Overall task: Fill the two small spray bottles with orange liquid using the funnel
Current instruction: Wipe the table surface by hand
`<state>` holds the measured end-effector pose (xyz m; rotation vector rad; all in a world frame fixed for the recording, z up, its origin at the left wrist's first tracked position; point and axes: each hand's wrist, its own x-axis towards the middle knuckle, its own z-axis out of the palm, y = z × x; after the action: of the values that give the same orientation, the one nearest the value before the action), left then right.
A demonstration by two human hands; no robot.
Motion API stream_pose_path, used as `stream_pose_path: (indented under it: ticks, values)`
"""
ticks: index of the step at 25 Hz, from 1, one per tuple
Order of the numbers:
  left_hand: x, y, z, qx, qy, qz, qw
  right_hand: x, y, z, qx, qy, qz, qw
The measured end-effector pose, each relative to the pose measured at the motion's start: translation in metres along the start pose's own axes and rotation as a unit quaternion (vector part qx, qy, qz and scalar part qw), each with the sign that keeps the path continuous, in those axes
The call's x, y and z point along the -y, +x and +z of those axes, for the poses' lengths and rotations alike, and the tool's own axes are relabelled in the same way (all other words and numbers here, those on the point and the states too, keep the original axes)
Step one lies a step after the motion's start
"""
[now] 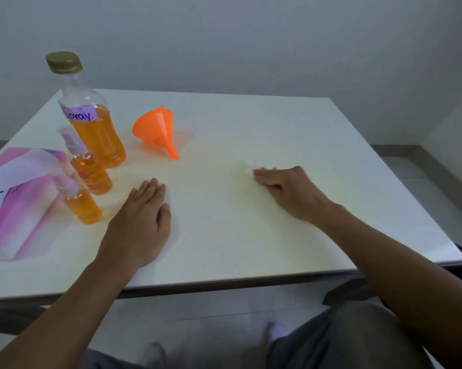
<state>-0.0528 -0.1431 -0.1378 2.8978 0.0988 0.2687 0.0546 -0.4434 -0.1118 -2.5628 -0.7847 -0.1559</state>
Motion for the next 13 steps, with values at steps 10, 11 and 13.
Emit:
stream_pose_path:
  ticks: [10, 11, 13]
  values:
    - [0.000, 0.001, 0.002, -0.004, -0.014, -0.006, 1.000, -0.022, 0.093, 0.018, -0.071, -0.018, 0.249, 0.966]
    - [0.001, 0.001, 0.002, -0.006, -0.015, -0.006, 1.000, -0.003, 0.096, 0.031, -0.052, -0.013, 0.197, 0.979]
    - [0.000, 0.001, 0.002, -0.003, -0.014, -0.005, 1.000, 0.029, 0.083, 0.052, -0.024, -0.007, 0.086, 0.996]
